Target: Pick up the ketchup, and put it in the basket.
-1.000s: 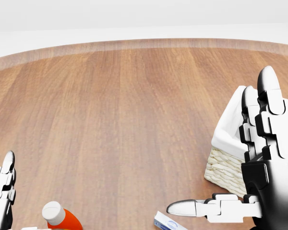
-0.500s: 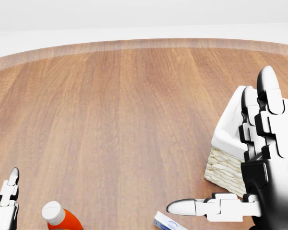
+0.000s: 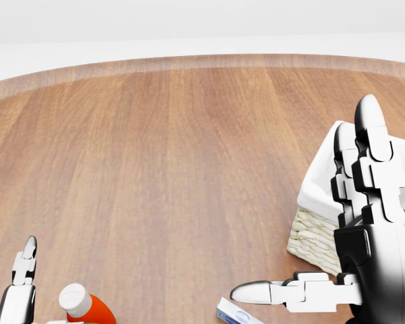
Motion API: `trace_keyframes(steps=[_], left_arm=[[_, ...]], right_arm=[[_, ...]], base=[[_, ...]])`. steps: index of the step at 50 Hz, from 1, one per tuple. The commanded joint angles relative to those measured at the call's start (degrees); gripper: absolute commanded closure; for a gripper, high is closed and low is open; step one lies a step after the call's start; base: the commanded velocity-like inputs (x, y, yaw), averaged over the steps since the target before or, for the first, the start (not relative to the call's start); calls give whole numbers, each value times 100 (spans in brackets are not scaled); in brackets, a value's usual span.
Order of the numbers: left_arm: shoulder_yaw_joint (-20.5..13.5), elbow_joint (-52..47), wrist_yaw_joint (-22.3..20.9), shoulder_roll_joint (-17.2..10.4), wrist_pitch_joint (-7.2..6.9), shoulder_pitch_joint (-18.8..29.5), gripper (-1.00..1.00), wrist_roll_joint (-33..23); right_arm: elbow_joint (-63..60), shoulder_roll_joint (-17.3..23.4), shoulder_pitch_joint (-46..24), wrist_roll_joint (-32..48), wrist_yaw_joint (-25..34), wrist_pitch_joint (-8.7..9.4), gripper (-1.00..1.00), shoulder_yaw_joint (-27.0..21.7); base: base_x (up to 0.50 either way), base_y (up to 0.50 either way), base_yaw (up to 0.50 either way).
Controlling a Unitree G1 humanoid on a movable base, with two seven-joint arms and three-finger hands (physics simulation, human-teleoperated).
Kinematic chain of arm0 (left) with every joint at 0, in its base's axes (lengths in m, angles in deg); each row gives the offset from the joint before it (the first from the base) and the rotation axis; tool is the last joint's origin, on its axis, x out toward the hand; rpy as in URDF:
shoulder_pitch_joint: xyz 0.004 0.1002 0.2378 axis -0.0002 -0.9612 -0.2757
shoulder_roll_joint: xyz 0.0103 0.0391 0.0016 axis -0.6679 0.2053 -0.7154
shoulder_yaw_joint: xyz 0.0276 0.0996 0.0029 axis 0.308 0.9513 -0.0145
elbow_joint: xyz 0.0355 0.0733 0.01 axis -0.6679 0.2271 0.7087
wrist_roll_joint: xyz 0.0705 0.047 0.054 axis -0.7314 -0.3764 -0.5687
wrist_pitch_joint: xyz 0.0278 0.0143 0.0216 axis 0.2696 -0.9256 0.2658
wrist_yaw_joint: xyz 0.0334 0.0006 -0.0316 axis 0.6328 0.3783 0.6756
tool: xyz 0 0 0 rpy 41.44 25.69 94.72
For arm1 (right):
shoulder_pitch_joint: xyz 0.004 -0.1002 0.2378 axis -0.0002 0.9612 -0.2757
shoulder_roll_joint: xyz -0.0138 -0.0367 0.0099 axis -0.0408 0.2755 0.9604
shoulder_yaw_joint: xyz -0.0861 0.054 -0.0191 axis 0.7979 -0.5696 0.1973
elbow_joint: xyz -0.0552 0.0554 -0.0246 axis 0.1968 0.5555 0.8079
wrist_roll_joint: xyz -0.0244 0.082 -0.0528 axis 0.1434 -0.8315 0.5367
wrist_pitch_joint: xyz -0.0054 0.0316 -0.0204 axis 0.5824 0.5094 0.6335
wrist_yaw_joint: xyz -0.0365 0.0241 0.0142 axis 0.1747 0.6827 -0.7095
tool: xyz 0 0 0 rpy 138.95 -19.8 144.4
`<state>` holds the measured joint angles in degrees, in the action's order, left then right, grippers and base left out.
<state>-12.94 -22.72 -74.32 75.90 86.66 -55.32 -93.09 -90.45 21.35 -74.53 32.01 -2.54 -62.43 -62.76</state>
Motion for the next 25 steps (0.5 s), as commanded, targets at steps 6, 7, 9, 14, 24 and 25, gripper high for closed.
trace_keyframes(steps=[6,7,9,14,24,25], left_arm=[[151,184,93,-20,0,110,-100,75],[160,203,96,-18,0,110,-100,74],[174,216,98,-15,0,103,-100,68],[198,422,107,-42,0,177,-100,110],[205,236,19,-7,0,55,91,191],[203,243,23,-7,0,65,91,185]], right_arm=[[-10,10,8,4,-17,0,-100,28],[-19,8,11,0,-19,0,-100,22],[-24,7,16,-1,-20,0,-100,23],[-44,6,5,-15,-17,0,-100,0],[-91,6,42,-7,-20,0,-100,27],[-85,7,42,-12,-19,0,-100,24]], base=[[0,0,0],[0,0,0],[0,0,0],[0,0,0],[0,0,0],[0,0,0]])
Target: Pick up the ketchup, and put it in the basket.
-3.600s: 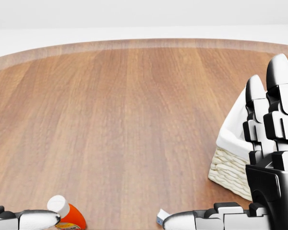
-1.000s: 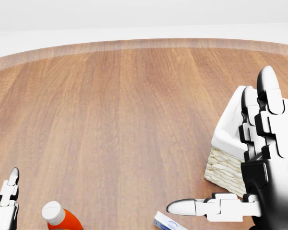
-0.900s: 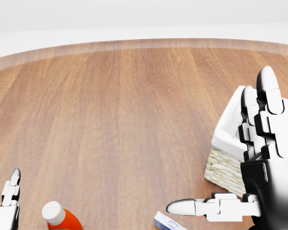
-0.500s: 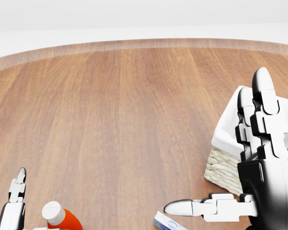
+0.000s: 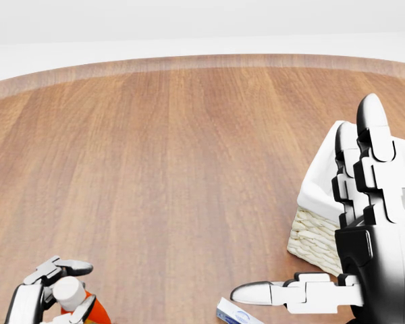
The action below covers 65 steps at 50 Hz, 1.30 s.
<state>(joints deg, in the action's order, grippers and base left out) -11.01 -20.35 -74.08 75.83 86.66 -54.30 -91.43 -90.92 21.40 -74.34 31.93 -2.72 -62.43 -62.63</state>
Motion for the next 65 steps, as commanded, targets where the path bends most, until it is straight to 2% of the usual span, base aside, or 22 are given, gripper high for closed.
trace_keyframes(steps=[1,13,23,24,26,30,32,34,36,37,40,44,49,52,62,65], left_arm=[[12,9,5,0,0,-36,91,3],[36,50,30,0,0,-3,88,-58],[76,-543,-86,91,0,-108,88,-53],[153,-1208,-222,187,0,-225,90,-43],[218,-1772,-346,266,0,-317,91,-61],[287,-2323,-462,344,0,-345,91,-71],[423,-2911,-570,418,0,-341,91,-119],[547,-3498,-674,458,-423,-286,91,-160],[728,-4148,-764,524,-953,-223,90,-194],[825,-4349,-781,540,-1000,-222,90,-212],[959,-4598,-777,540,-1000,-210,91,-229],[1378,-5421,-784,607,-1000,-2,91,-322],[1719,-5998,-779,604,-1000,194,91,-435],[2080,-6361,-784,655,-1000,520,90,-647],[2806,-6889,-902,887,-1000,1262,89,-1210],[2903,-6916,-956,972,-1000,1412,90,-1344]], right_arm=[[-31,4,23,-8,0,0,-100,8],[-78,6,21,-2,-7,0,-100,34],[-68,10,15,-2,-5,0,-100,35],[-40,12,4,1,-4,0,-100,36],[-31,11,1,1,-4,0,-100,35],[-39,11,3,2,-2,0,-100,32],[-14,9,-3,3,-4,0,-100,33],[-31,10,-2,10,-3,0,-100,37],[-43,11,17,34,-13,0,-100,63],[-44,12,23,42,-18,0,-100,76],[-47,16,18,39,-18,0,-100,75],[189,10,-40,12,-27,0,-100,35],[189,4,-49,-6,-16,0,-100,-1],[467,-4,-126,-29,-21,0,-100,-66],[787,-25,-207,-48,-16,0,-100,-157],[793,-27,-202,-48,-12,0,-100,-160]], base=[[0,0,0],[0,0,0],[0,0,0],[0,0,0],[0,0,0],[0,0,0],[0,0,0],[0,0,0],[0,0,0],[0,0,0],[0,0,0],[0,0,0],[0,0,0],[0,0,0],[0,0,0],[0,0,0]])
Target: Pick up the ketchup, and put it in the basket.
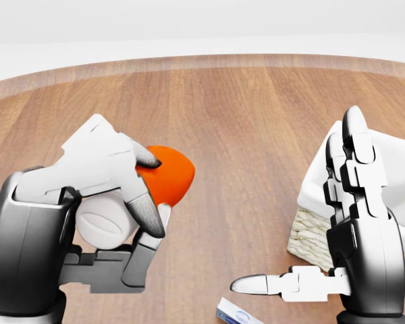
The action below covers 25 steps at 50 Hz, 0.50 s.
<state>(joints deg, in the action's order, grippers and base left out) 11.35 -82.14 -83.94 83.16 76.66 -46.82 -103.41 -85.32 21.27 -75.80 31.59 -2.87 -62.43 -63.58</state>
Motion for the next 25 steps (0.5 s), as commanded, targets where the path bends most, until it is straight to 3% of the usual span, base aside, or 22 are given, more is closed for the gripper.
trace_keyframes(steps=[1,8,16,25], left_arm=[[761,-735,7,301,0,781,90,-238],[1163,-642,-106,648,0,1085,90,-646],[1519,-490,-126,955,0,1106,90,-901],[1585,-282,-65,1046,0,1048,90,-871]], right_arm=[[220,-13,-51,-24,10,0,-100,-77],[147,-18,-50,-12,8,0,-100,-63],[44,-18,-13,-21,14,0,-100,-65],[-75,-19,11,-8,16,0,-100,-31]], base=[[0,0,0],[0,0,0],[0,0,0],[0,0,0]])
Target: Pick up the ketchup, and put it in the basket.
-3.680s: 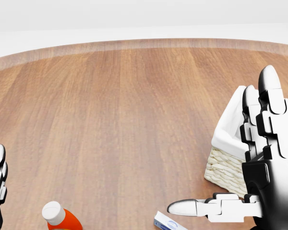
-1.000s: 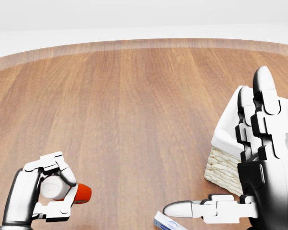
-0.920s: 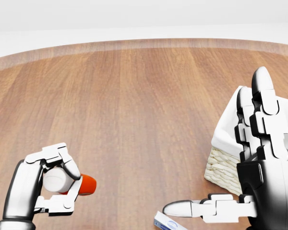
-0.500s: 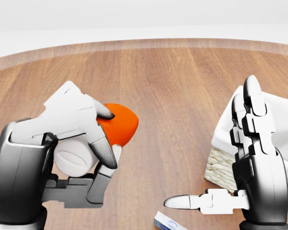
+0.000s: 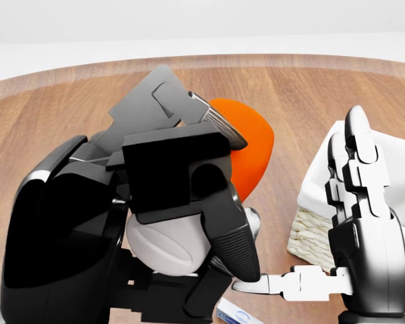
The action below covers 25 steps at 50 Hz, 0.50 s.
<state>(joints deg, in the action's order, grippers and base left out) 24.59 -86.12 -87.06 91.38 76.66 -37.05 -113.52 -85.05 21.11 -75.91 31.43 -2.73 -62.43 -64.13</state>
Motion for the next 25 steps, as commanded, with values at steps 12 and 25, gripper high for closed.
trace_keyframes(steps=[12,25], left_arm=[[326,226,332,230,0,6,91,195],[593,513,604,151,0,-296,91,346]], right_arm=[[-206,3,53,15,0,0,-100,51],[-255,10,68,3,2,0,-100,50]], base=[[0,0,0],[0,0,0]])
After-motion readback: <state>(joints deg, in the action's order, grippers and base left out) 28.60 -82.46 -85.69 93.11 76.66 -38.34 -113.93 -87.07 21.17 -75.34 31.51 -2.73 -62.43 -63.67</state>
